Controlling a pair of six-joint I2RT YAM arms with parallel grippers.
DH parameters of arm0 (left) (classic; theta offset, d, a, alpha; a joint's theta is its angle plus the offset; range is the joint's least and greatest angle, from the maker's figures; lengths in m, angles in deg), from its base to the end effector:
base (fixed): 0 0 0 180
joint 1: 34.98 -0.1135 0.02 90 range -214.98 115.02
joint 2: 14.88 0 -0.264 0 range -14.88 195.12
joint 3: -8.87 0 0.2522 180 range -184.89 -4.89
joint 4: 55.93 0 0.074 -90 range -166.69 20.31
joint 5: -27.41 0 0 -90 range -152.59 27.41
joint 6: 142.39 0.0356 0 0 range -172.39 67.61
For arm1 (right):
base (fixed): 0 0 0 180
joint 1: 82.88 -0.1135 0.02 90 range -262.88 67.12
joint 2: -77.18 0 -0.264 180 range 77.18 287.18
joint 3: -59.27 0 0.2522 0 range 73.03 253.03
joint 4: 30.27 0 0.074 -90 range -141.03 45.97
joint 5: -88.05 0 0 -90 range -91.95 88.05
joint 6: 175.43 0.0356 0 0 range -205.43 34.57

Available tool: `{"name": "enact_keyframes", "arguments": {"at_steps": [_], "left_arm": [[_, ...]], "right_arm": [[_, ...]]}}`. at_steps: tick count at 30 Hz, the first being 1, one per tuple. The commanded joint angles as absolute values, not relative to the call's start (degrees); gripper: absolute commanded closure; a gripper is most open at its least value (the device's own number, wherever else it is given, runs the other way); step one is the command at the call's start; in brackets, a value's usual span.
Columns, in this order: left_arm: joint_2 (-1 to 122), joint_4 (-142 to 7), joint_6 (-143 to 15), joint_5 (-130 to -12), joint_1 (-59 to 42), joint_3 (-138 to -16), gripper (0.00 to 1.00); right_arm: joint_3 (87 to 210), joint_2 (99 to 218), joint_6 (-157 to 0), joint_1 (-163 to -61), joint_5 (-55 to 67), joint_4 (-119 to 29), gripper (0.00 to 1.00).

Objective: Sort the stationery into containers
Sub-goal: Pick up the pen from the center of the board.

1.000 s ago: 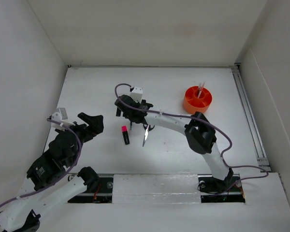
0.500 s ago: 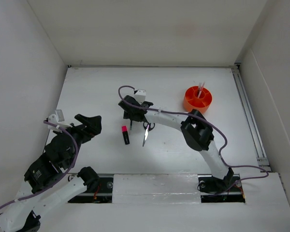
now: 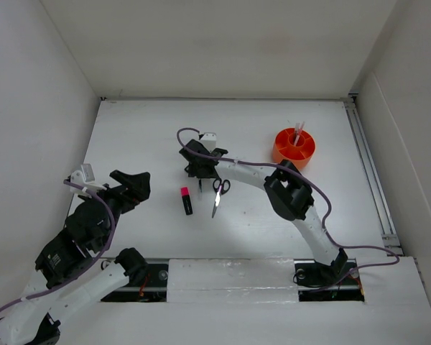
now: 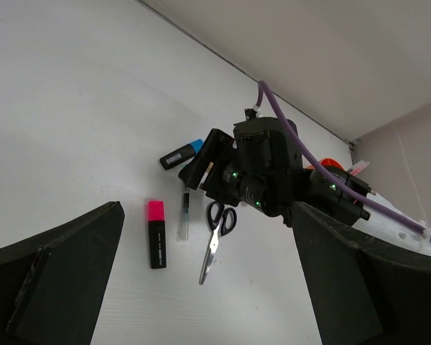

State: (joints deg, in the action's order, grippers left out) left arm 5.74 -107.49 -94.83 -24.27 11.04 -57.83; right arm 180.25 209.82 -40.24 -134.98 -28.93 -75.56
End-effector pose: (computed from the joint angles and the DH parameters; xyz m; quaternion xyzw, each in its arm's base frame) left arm 0.0501 -0.0202 0.3784 -0.1988 0.7057 -0.2691 0.6246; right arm 0.3220 0.3874 0.1681 0.0100 0.9346 0.0598 0.3506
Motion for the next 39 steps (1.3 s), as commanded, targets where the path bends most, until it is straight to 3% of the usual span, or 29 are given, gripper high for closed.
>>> {"name": "enact_keyframes", "arguments": {"at_steps": [1,9,17,20,24,28,34,39], "left_arm": [[4.72,-105.99,-94.84,-23.83,11.17,-58.68,0.0],[4.19,-105.99,-94.84,-23.83,11.17,-58.68,0.0],[3.66,-105.99,-94.84,-23.83,11.17,-58.68,0.0],[3.13,-105.99,-94.84,-23.83,11.17,-58.68,0.0],[3.13,-105.99,-95.37,-23.83,11.17,-58.68,0.0],[2.61,-105.99,-95.37,-23.83,11.17,-58.68,0.0],[2.61,-105.99,-95.37,-23.83,11.17,-58.68,0.0],[3.74,-105.99,-95.37,-23.83,11.17,-58.68,0.0]], "right_arm": [[182.54,211.12,-41.49,-135.35,-27.17,-75.76,0.35],[183.07,212.8,-43.42,-135.35,-26.56,-78.3,0.57],[182.46,214.47,-45.62,-135.35,-27.17,-81.38,0.57],[182.45,214.99,-46.23,-135.35,-27.17,-82.0,0.63],[182.97,216.75,-46.85,-135.35,-27.17,-83.84,0.75],[182.98,217.28,-47.38,-135.35,-27.7,-83.84,1.0],[180.0,212.9,-51.85,-135.35,-24.98,-78.05,1.0],[168.32,195.89,-55.46,-131.23,-22.87,-67.86,1.0]]}}
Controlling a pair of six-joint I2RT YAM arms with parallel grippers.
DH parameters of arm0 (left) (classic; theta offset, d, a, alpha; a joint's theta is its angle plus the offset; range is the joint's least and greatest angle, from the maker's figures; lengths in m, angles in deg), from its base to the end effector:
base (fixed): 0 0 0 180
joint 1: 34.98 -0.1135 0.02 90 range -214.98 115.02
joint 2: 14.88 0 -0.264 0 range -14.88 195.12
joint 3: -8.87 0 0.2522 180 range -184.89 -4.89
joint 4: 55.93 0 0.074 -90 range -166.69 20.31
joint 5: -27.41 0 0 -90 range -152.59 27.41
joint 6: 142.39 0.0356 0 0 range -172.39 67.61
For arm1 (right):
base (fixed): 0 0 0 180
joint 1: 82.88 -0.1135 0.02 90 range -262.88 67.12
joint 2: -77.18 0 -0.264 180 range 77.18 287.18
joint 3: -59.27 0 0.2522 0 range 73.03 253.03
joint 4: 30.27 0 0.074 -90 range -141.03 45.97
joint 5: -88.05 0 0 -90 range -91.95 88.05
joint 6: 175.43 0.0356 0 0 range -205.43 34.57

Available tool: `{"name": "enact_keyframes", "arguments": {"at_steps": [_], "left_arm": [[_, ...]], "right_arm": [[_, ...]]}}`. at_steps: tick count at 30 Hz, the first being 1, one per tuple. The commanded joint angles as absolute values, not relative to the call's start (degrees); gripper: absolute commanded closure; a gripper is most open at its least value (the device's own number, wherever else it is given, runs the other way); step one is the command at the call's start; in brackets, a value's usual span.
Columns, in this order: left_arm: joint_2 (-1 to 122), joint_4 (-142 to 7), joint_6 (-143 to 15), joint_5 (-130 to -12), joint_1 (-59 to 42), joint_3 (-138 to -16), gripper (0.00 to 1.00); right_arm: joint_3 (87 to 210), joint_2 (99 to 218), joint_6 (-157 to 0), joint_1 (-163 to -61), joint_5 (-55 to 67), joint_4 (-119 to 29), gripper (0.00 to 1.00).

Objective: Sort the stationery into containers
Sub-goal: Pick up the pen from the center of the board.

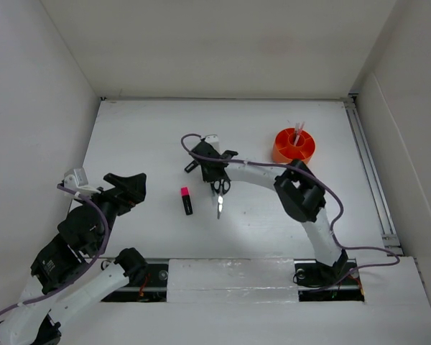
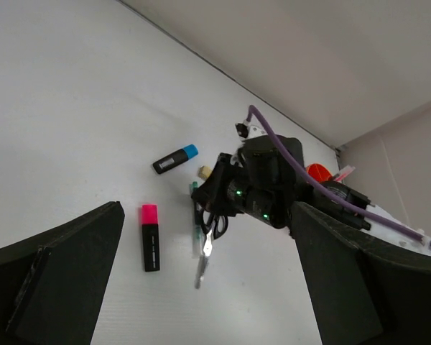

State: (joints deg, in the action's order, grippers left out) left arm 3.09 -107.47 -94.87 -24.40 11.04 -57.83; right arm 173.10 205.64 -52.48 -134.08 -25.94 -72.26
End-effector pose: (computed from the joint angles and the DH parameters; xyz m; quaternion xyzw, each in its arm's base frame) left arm 0.0416 -0.0114 0.3795 -0.2043 0.6910 -0.2850 0.6321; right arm 0.3163 0.3703 0.1676 -0.0897 0.9346 0.0405 0.3419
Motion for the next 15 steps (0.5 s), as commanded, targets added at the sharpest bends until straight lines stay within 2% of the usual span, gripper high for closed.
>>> {"name": "enact_keyframes", "arguments": {"at_steps": [1,7,12,15], "left_arm": [[3.75,-105.99,-95.37,-23.83,11.17,-58.68,0.0],[3.75,-105.99,-95.37,-23.83,11.17,-58.15,0.0],[4.37,-105.99,-95.37,-23.83,11.17,-58.15,0.0],[4.89,-105.99,-95.37,-23.83,11.17,-58.15,0.0]], "right_arm": [[166.04,192.87,-57.46,-130.18,-21.73,-63.24,1.0],[148.46,171.53,-63.28,-118.84,-8.03,-47.39,1.0],[144.39,166.04,-65.57,-108.65,1.99,-40.95,1.0],[142.92,162.88,-65.57,-102.58,2.89,-34.49,1.0]]}}
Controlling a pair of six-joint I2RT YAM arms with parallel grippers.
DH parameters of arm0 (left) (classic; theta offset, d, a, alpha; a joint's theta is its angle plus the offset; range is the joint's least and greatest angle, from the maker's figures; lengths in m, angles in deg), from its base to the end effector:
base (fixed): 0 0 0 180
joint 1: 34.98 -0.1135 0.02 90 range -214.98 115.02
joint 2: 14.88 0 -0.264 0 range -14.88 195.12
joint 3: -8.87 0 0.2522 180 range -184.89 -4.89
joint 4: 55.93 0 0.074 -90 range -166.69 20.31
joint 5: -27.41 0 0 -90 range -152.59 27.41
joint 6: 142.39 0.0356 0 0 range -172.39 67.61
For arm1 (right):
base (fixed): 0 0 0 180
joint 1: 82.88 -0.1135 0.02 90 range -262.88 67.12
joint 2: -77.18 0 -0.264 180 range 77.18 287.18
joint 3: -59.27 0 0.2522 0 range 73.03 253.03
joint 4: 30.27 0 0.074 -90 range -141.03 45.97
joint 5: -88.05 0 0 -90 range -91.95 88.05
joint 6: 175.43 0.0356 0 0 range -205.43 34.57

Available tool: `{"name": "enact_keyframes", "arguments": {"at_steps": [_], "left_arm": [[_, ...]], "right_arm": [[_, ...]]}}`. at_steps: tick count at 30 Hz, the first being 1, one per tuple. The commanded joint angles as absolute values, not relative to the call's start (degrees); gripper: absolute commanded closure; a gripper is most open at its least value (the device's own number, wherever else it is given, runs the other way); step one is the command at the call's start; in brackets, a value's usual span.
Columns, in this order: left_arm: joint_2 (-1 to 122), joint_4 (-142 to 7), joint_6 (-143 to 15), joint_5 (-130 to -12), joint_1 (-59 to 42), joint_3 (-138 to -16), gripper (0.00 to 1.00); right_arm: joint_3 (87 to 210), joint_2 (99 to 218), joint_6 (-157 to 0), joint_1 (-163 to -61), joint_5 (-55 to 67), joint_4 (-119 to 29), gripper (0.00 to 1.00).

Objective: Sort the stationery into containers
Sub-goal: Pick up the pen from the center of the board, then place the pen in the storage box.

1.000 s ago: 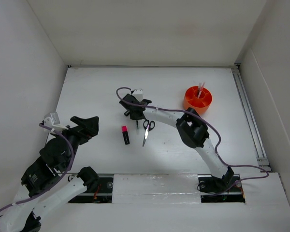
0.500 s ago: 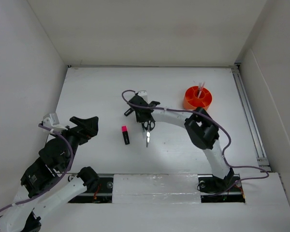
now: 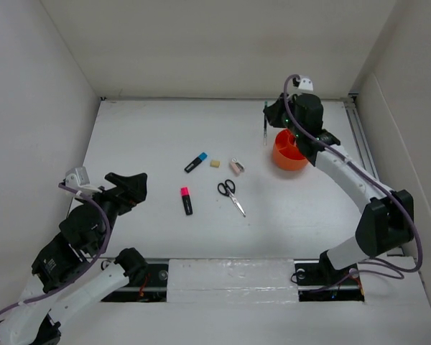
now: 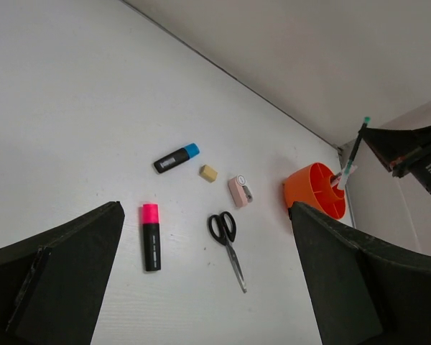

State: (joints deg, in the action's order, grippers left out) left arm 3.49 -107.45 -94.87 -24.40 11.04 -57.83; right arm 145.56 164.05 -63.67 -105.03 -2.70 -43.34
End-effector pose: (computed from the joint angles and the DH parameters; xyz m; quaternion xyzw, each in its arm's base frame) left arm 0.0429 -0.0127 0.3794 -0.2035 0.6932 -0.2829 0.6310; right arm 0.3376 0.1369 0.3487 0.0014 0.7861 0.2263 0.5752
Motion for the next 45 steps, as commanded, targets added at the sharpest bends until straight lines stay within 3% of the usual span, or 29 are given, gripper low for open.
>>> {"name": "enact_keyframes", "arguments": {"at_steps": [1,7,12,25,45], "left_arm": [[4.89,-105.99,-95.37,-23.83,11.17,-58.15,0.0],[4.89,-104.24,-93.61,-25.33,11.17,-57.62,0.0],[6.12,-104.23,-93.08,-26.38,11.17,-57.62,0.0],[8.32,-102.65,-91.41,-28.66,11.17,-57.62,0.0],[9.37,-100.54,-89.22,-30.86,11.17,-57.09,0.0]], "right_arm": [[141.42,161.83,-65.57,-99.7,2.89,-31.58,1.0],[129.37,157.07,-65.83,-89.39,20.09,-4.79,1.0],[128.57,157.07,-67.68,-85.18,29.33,0.96,1.0],[124.18,162.96,-62.33,-77.78,39.35,17.03,1.0],[129.89,172.62,-64.87,-76.03,38.04,11.87,1.0]]}}
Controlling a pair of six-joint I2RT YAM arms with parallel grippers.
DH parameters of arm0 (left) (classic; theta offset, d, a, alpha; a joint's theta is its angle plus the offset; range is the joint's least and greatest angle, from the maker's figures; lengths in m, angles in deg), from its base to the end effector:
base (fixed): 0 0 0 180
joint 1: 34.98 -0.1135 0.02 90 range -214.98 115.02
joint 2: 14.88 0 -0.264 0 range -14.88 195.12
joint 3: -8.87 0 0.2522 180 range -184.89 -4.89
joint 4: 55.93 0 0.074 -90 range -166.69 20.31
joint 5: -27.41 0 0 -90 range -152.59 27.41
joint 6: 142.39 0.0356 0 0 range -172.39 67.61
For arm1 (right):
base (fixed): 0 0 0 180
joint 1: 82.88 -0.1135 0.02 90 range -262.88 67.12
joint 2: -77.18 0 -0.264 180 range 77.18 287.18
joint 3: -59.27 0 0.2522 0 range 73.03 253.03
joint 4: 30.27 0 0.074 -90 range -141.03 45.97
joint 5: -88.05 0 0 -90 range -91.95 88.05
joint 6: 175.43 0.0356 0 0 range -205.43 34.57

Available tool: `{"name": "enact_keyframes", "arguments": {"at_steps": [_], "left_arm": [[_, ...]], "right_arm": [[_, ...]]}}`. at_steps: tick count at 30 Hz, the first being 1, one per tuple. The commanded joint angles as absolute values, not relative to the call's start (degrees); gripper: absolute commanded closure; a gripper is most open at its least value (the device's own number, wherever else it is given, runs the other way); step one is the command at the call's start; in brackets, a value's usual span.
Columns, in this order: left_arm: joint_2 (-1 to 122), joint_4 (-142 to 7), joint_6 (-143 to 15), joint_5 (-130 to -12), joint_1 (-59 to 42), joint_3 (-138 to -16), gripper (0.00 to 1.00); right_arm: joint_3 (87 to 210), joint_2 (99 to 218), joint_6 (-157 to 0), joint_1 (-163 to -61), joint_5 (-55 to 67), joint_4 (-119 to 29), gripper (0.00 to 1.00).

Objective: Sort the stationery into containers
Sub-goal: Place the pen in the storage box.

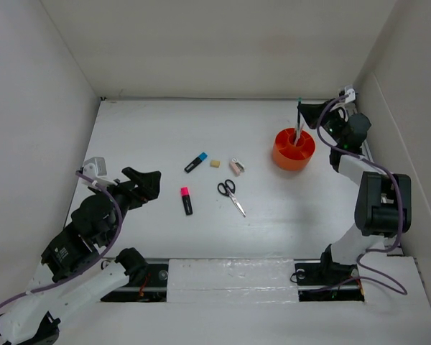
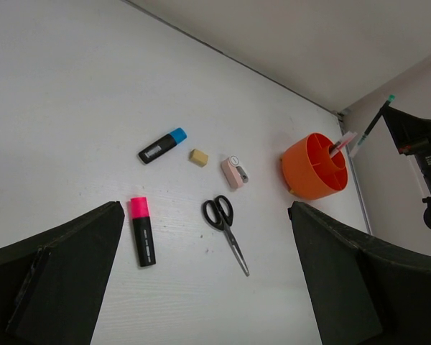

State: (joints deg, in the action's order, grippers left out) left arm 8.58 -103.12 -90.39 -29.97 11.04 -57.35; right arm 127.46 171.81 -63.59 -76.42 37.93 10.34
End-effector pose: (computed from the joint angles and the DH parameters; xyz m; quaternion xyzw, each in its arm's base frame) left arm 0.0601 -0.0346 0.3818 -0.1410 0.7160 -0.2832 0.6223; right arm 0.3656 -0.0184 0.2891 -0.1197 0.6259 0.3069 0.7069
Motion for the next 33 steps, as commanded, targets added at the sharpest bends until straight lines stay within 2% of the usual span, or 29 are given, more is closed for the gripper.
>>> {"name": "enact_keyframes", "arguments": {"at_steps": [1,33], "left_arm": [[9.37,-100.54,-89.22,-31.39,11.17,-57.09,0.0],[8.33,-97.9,-86.49,-35.79,11.17,-56.04,0.0]], "right_arm": [[129.89,172.63,-65.39,-76.03,37.43,11.87,1.0],[130.42,178.96,-65.92,-74.44,41.38,13.1,1.0]]}}
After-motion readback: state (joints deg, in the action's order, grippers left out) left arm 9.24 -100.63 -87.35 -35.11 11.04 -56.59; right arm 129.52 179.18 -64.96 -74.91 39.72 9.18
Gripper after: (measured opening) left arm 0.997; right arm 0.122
